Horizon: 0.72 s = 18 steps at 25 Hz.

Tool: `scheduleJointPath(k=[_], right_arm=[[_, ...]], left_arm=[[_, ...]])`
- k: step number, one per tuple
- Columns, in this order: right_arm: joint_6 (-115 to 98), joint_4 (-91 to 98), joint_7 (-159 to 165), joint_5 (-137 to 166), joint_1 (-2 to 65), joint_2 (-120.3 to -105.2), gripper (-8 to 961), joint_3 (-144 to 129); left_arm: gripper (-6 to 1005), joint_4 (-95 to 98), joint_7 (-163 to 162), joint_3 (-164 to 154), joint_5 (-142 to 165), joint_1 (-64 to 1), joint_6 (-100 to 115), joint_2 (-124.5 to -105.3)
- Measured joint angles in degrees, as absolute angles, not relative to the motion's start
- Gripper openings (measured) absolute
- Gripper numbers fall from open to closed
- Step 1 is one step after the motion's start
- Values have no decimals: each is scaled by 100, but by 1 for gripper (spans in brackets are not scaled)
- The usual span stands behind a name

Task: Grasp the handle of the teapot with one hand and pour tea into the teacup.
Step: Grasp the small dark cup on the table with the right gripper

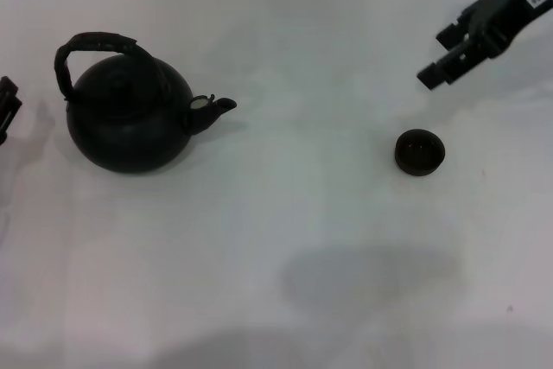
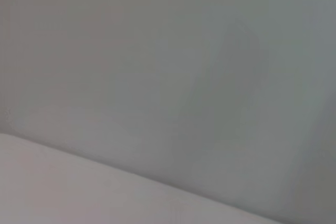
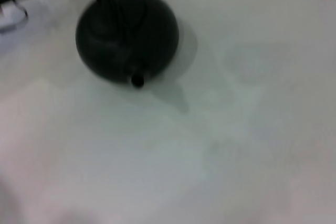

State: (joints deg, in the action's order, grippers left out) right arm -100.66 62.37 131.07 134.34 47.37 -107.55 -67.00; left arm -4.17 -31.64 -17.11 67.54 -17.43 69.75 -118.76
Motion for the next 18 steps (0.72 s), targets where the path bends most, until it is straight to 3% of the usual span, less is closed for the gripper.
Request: scheduleJointPath(k=[1, 10, 18], right_arm=[[-10066, 6237, 13107, 13434, 4737, -10755, 824, -6700], [-10658, 7398, 13164, 14908, 4610, -11503, 824, -7118], [-10250, 7403, 13260, 14902, 4420, -11570, 824, -7771]], left_arm=[[887, -417, -3164, -1711, 6754, -1743, 6975, -11876], [887, 545, -4177, -2236, 7088, -1149, 7856, -11871], [886, 1007, -4345, -2601, 7108, -812, 8154, -11880]])
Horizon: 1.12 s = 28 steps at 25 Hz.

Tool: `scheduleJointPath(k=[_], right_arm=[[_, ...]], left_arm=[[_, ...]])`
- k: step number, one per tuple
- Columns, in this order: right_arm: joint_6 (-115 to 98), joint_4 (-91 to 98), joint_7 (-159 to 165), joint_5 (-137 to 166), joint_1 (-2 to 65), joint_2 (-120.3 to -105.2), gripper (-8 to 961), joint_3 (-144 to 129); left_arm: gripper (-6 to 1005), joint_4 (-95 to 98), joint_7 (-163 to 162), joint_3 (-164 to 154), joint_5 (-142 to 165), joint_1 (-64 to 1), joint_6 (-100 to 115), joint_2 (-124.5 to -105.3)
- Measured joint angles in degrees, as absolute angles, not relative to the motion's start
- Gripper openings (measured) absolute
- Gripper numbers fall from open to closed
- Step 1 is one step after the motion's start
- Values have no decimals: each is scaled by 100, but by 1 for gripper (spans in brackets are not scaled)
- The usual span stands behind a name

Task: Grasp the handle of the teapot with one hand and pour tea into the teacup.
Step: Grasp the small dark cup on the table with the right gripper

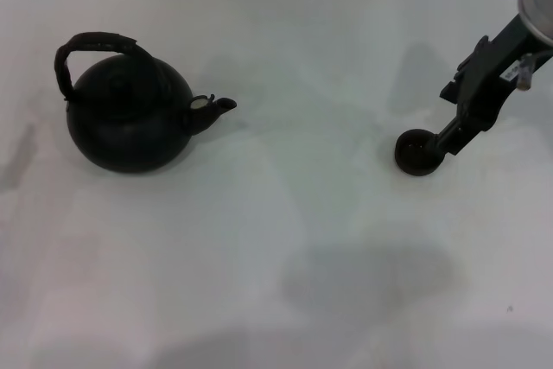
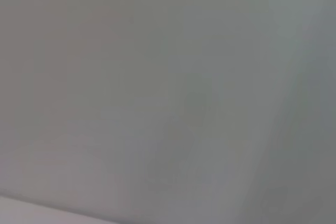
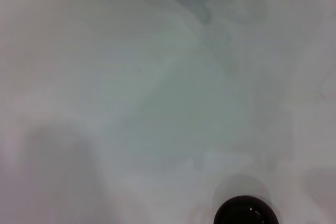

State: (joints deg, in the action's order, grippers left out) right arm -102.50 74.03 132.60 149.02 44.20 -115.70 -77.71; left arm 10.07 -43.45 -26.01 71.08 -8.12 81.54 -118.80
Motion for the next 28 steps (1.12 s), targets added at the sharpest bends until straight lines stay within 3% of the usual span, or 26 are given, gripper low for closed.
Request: scheduleJointPath(k=[28], right_arm=[[-9234, 7324, 13631, 15034, 4459, -11601, 825, -9888]], left_arm=[[887, 756, -4332, -2619, 6929, -885, 8059, -11904]])
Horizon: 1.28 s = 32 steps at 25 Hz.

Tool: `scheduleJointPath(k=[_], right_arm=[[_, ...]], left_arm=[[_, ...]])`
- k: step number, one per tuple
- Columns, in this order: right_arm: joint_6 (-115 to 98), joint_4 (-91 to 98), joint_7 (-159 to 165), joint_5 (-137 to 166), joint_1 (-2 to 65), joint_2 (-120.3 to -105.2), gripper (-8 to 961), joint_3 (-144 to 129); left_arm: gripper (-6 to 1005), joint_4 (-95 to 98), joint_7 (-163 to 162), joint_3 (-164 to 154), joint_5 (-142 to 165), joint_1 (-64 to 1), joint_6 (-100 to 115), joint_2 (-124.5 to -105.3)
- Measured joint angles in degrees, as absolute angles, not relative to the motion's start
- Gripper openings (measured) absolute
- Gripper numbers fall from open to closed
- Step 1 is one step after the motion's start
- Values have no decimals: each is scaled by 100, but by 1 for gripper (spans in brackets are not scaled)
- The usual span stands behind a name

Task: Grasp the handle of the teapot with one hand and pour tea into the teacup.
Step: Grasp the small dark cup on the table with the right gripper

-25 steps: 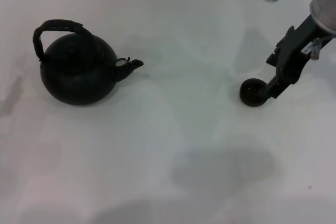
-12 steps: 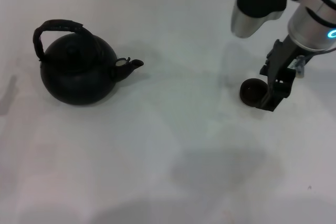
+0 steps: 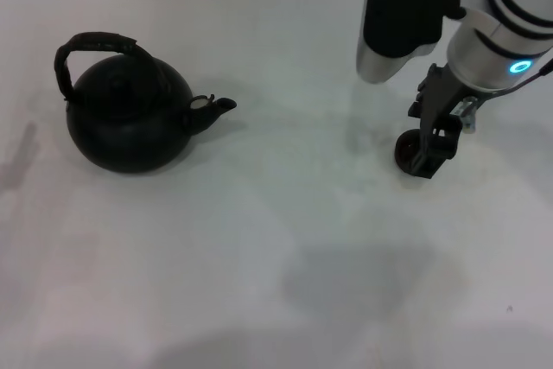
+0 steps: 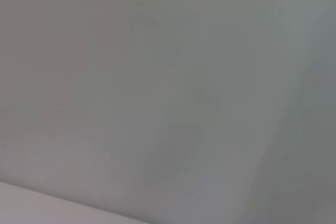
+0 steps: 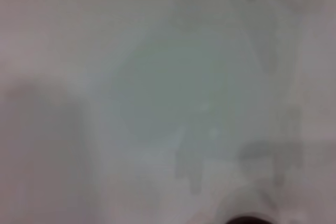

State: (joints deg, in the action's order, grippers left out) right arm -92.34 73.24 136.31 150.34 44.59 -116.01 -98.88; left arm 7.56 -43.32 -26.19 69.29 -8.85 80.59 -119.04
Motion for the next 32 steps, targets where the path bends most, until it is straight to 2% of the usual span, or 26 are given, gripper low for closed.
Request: scheduleJointPath(k=[18, 32], right_arm=[[-8719, 6899, 13607, 15162, 4484, -11602, 825, -10213], [-8680, 6756, 13608, 15159, 4458, -11609, 832, -10245]], left_arm=[[886, 491, -4298, -2610, 6663, -1197, 7896, -11910], [886, 422, -4297, -2610, 6372, -1152, 7778, -11912]])
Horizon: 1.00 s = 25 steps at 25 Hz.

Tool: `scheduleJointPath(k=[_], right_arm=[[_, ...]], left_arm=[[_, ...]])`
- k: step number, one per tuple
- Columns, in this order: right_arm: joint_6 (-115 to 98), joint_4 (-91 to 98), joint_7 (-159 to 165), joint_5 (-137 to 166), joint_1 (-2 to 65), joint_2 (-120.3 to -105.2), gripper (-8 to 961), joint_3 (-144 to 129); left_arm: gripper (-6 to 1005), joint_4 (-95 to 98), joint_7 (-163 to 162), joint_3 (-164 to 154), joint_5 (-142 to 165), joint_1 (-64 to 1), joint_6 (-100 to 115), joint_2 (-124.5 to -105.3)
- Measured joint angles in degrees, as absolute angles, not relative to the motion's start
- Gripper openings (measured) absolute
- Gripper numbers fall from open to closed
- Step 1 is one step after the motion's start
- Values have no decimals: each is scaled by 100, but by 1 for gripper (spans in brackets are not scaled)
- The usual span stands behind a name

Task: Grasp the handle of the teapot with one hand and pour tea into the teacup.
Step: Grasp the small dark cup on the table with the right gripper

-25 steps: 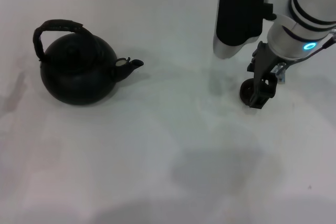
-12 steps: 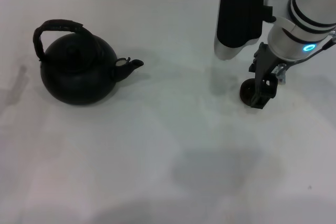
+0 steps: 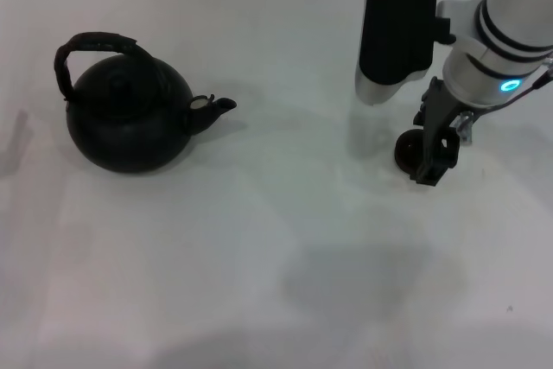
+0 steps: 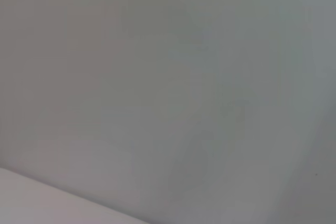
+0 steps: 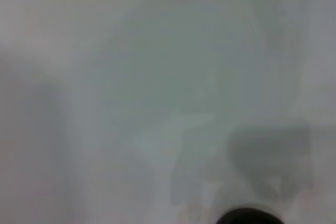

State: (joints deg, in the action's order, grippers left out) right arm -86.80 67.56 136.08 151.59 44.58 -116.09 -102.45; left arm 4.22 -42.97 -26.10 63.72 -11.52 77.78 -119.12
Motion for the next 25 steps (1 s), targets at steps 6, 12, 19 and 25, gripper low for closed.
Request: scheduleJointPath(k=[6, 12, 19, 25], right_arm=[[-8641, 6652, 13605, 15125, 4494, -11620, 835, -10403], [-8453, 6651, 13594, 15103, 4462, -11619, 837, -10434], [-8352, 6621, 13588, 15122, 4456, -11619, 838, -10466], [-8257, 6601, 13581, 15149, 4451, -11610, 839, -10494]], left_arm=[[886, 422, -4298, -2610, 6371, -1152, 7777, -11907], [887, 421, -4298, -2610, 6372, -1174, 7778, -11893], [887, 421, -4298, -2610, 6371, -1178, 7778, -11891], [887, 422, -4298, -2610, 6266, -1169, 7778, -11891]])
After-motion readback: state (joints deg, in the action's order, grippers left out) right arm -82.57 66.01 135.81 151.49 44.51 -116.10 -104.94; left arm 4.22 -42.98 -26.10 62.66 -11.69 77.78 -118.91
